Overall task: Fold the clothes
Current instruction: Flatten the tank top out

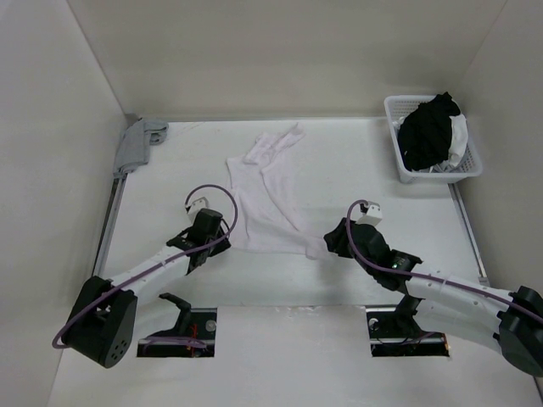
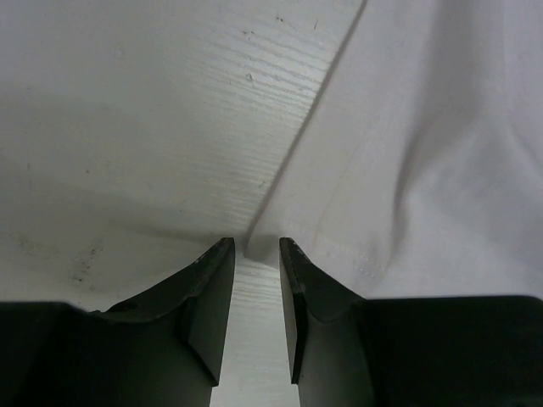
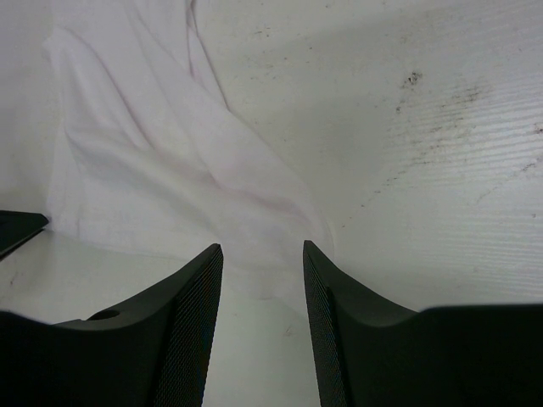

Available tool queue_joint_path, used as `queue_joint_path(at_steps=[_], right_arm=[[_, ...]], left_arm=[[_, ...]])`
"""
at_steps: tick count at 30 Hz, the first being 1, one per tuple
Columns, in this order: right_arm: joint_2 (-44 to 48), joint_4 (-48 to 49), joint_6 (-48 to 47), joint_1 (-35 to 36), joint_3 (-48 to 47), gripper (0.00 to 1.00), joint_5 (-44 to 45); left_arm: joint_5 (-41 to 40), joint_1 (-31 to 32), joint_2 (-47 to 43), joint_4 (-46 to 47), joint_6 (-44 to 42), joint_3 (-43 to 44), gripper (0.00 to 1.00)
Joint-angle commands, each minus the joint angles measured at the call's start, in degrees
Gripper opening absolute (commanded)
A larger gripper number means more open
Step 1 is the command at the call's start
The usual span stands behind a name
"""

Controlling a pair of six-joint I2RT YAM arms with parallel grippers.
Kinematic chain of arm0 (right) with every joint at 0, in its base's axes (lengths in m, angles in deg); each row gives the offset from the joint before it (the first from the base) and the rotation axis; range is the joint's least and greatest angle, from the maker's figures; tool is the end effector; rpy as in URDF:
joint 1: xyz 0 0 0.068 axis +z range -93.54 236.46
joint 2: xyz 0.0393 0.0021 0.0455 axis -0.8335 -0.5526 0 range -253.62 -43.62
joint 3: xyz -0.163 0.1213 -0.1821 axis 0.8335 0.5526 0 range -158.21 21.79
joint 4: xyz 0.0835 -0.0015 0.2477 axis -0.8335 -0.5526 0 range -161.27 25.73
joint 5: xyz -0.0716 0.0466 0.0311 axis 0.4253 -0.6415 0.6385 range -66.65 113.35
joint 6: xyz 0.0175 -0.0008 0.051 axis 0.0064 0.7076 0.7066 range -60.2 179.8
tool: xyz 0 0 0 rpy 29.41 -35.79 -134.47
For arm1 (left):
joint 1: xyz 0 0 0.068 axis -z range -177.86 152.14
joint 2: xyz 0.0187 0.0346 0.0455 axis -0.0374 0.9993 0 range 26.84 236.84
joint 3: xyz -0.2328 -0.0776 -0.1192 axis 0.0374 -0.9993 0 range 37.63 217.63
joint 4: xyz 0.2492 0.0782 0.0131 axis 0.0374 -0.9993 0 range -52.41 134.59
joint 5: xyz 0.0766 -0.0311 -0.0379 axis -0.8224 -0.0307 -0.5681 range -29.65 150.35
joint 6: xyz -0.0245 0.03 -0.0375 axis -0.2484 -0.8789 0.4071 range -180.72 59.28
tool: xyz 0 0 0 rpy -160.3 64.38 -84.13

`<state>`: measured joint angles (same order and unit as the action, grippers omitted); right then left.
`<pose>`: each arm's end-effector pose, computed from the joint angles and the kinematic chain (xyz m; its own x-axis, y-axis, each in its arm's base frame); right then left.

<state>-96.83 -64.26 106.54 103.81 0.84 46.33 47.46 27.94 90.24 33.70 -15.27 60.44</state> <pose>0.1399 0.1313 0.1879 -0.5780 0.3621 -0.7313 -0.0476 0.8797 0.4732 0.1786 -0.0776 0.1507 -0.7074 -0.4296 -0.5613 -0.2920 0.9008 -0.3214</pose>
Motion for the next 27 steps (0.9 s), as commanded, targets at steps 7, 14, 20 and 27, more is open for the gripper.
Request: queue_joint_path(at_steps=[7, 14, 20, 27], right_arm=[[0.3, 1.4, 0.7, 0.6, -0.3, 0.48, 0.8], [0.1, -0.3, 1.0, -0.3, 0.2, 0.48, 1.1], [-4.3, -4.6, 2.3, -0.6, -0.9, 0.46, -0.2], [-11.8, -6.2, 8.4, 6.7, -2.1, 0.41, -2.0]], left_arm=[[-2.1, 0.9, 5.4, 2.5, -1.8, 0.8, 0.21], [-0.7, 0.8, 0.4, -0.4, -1.0, 1.4, 0.06], [-1.1, -0.8, -13.8, -8.2, 0.2, 4.3, 0.04], [-0.8, -2.0, -21.5, -12.2, 2.1, 1.2, 0.04]])
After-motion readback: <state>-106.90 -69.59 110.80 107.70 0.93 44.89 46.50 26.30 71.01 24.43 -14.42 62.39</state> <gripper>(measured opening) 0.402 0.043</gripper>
